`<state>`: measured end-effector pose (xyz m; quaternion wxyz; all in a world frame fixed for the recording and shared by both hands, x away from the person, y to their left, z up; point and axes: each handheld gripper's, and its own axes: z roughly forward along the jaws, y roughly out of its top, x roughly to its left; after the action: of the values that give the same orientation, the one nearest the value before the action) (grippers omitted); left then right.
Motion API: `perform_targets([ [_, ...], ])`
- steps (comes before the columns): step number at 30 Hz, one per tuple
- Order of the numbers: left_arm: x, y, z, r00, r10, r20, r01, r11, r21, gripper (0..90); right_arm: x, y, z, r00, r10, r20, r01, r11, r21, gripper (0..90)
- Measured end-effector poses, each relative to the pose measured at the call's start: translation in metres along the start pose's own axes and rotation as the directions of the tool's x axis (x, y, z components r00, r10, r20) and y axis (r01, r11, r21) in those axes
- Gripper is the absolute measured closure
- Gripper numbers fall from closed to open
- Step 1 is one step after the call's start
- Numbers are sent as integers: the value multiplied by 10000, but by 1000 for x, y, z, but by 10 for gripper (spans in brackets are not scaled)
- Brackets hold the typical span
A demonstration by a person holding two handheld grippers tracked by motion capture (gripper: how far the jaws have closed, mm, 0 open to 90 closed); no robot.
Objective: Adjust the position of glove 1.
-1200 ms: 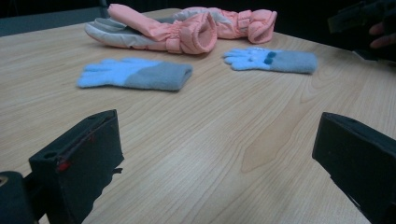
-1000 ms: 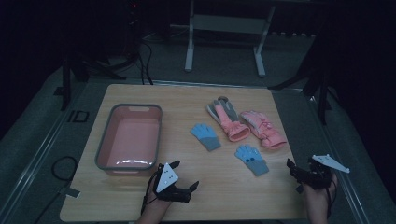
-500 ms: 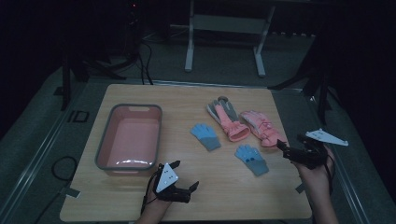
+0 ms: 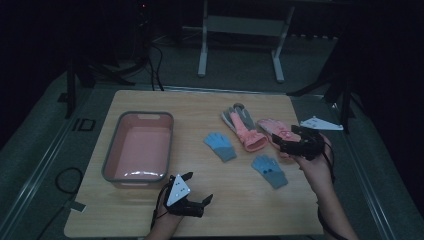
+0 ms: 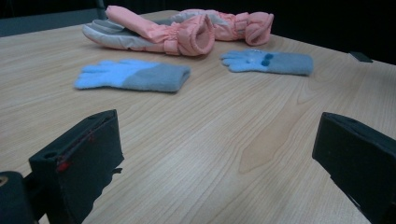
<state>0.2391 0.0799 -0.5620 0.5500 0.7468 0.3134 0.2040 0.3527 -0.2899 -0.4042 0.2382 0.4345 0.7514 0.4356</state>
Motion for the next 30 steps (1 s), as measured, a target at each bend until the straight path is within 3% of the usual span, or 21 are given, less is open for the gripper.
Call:
perform_targets([
  [8,0,0,0,10000,2,46,-1,10000,-4,16,11,6,28,9985,-120,-528,137,9994,321,182],
  [15,0,0,0,10000,27,59,-26,10000,-16,16,28,12,58,9953,-522,-809,591,9946,853,224],
  [18,0,0,0,10000,28,66,-28,10000,-10,16,36,12,69,9936,-585,-967,675,9934,924,261],
  [20,0,0,0,10000,27,70,-27,10000,-15,16,40,12,77,9923,-591,-1091,706,9921,1040,336],
  [30,0,0,0,9999,54,113,-54,10000,-19,16,60,10,119,9816,-873,-1695,1120,9835,1420,420],
])
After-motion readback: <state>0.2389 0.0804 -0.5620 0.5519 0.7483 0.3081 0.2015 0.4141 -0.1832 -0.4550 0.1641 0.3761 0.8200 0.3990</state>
